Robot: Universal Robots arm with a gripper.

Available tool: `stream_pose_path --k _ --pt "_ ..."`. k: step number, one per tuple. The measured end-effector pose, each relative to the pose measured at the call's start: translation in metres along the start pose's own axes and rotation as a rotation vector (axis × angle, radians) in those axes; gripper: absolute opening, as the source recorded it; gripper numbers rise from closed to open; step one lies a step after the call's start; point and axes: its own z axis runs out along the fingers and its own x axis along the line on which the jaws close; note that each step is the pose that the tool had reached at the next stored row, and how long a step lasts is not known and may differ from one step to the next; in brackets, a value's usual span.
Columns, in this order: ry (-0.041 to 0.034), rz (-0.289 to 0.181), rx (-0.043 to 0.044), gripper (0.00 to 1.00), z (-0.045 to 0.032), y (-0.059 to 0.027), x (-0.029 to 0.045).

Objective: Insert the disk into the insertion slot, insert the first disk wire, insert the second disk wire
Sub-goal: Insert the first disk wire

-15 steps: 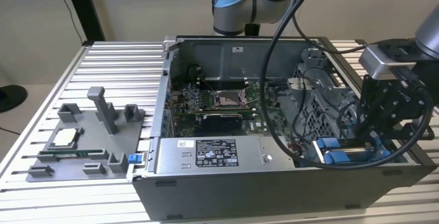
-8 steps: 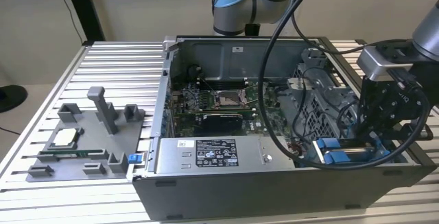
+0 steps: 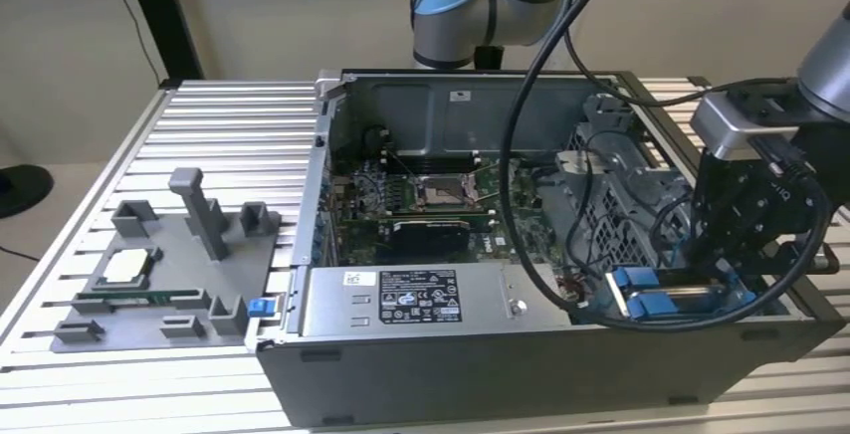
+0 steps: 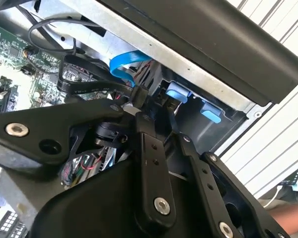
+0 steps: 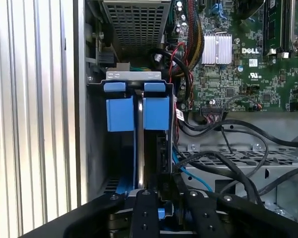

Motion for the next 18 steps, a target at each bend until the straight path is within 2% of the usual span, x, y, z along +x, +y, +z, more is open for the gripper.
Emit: stream_pose_path --k 11,18 --pt "0.0006 0.000 -0.0037 0.00 -0.0451 0.0014 -0.0018" --pt "0.0003 0.000 -0.0038 0.00 -0.0460 0.0014 -0.0018"
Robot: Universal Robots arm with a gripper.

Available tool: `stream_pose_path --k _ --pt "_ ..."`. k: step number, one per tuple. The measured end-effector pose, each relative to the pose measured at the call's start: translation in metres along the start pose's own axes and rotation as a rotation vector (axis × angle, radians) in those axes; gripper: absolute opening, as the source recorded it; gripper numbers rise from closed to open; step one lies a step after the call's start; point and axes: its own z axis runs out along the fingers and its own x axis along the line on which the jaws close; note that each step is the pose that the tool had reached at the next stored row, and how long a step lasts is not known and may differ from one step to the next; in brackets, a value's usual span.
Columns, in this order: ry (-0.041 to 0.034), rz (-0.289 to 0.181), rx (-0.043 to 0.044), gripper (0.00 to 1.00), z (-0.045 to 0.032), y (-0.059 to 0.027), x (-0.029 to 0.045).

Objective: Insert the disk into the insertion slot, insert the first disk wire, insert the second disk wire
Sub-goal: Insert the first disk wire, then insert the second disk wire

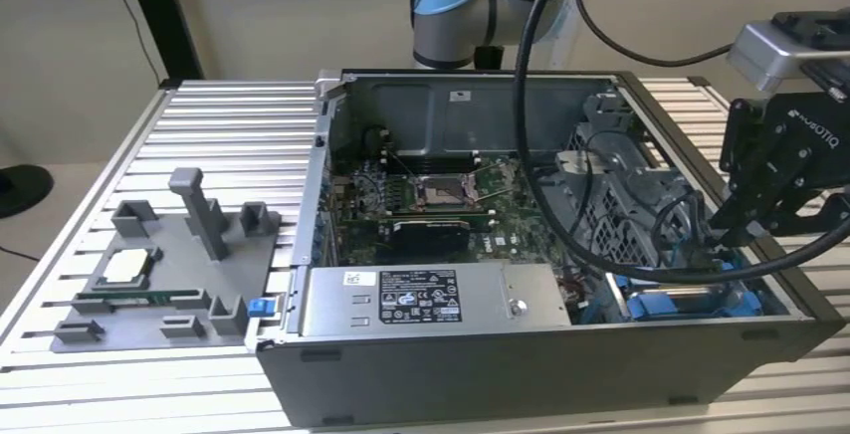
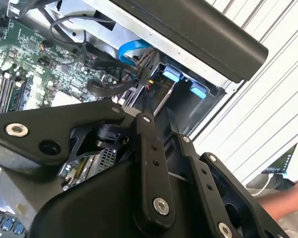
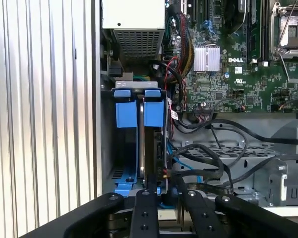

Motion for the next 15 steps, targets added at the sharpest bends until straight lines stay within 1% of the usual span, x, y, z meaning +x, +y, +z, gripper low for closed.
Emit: stream_pose_path --k 5,7,9,11,13,14,15 --pt "0.0005 0.000 -0.0009 0.00 -0.0006 -0.0013 -0.0001" --pt "0.0004 0.000 -0.0044 0.00 -0.0007 -0.0061 -0.0002" --pt "0.0005 0.000 -0.0094 0.00 -0.0009 -0.0132 -0.0005" --pt "0.0007 0.001 -0.0152 0.00 -0.0010 -0.0204 -0.0007" --pt "0.0009 0.001 -0.0232 0.00 -0.0012 -0.0266 -0.0009" --pt "0.0012 0.001 -0.0296 0.00 -0.0013 -0.0289 -0.0010" --pt "0.0015 0.002 -0.0400 0.00 -0.0013 -0.0309 -0.0011"
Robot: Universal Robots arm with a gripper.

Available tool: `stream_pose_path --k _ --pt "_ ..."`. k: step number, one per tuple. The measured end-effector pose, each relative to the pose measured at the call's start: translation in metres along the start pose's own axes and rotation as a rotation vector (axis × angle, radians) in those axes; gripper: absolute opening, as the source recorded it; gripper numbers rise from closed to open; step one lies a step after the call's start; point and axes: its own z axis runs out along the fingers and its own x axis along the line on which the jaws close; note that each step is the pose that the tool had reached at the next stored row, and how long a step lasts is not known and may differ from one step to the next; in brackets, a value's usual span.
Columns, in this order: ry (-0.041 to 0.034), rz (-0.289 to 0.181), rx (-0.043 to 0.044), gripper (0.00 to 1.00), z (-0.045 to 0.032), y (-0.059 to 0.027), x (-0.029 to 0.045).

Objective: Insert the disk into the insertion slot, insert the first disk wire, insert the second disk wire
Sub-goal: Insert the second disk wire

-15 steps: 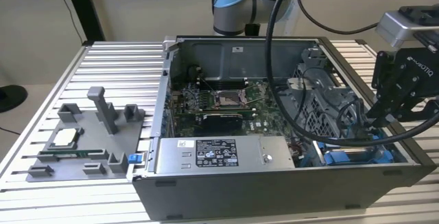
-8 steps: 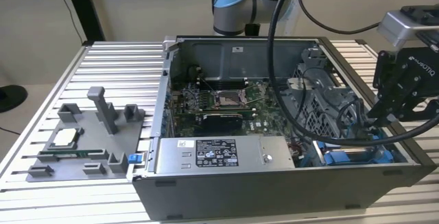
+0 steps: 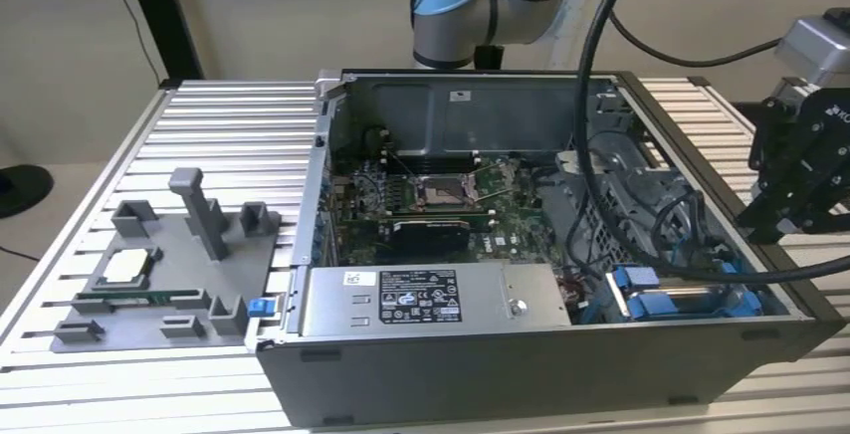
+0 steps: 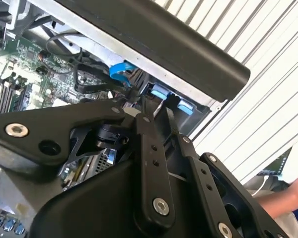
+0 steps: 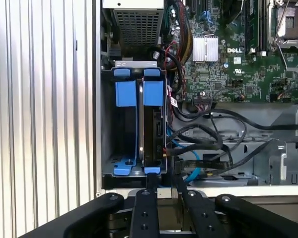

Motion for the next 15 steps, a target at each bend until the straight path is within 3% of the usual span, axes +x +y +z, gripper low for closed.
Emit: stream_pose_path --k 3,4,7,12,15 --pt "0.0015 0.002 -0.0505 0.00 0.0000 -0.0022 -0.0001" --pt "0.0017 0.002 -0.0583 0.00 0.0005 -0.0028 -0.0001" --pt "-0.0034 0.003 -0.0617 0.00 0.0027 -0.0047 0.0000" --pt "-0.0238 0.018 -0.0622 0.00 0.0058 -0.0056 0.0000" --pt "-0.0287 0.026 -0.0619 0.00 0.0070 -0.0057 0.0000"
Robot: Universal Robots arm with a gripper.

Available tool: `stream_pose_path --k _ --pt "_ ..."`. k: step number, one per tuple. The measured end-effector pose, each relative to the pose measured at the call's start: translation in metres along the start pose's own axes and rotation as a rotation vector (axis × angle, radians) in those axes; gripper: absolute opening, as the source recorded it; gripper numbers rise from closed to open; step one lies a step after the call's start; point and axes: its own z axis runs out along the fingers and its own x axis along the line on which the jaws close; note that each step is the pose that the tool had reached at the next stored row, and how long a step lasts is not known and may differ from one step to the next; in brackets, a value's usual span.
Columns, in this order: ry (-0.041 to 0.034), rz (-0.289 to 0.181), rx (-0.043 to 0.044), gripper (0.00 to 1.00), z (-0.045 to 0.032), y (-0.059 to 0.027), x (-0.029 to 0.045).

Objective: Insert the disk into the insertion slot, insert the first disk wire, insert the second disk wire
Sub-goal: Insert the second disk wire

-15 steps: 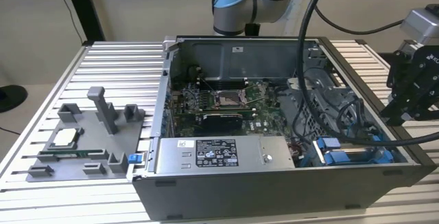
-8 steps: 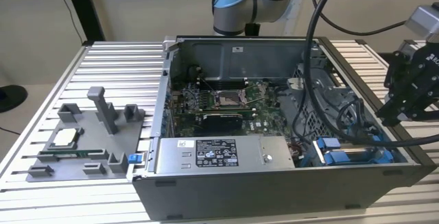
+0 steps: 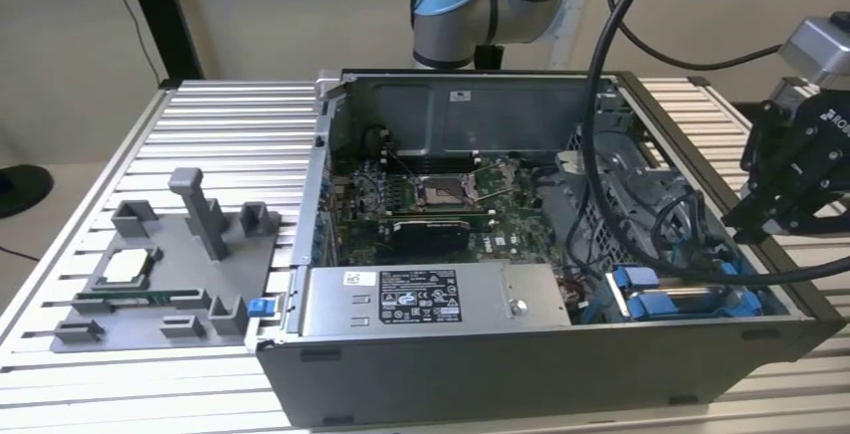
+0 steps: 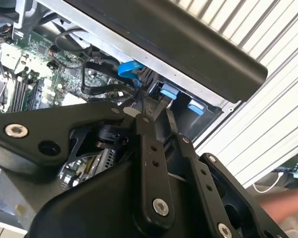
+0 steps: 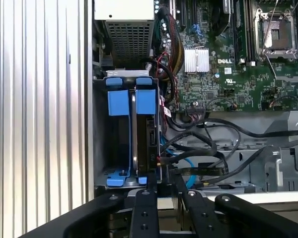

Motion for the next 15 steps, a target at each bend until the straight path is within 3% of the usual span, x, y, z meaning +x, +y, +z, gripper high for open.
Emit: stream_pose_path --k 9,10,15 --pt "-0.0072 0.017 0.0002 0.00 0.0023 -0.0003 0.0000" --pt "-0.0087 0.018 0.0000 1.00 0.0029 -0.0004 0.0001" --pt "-0.0161 0.027 -0.0006 1.00 0.0073 -0.0010 0.0003"
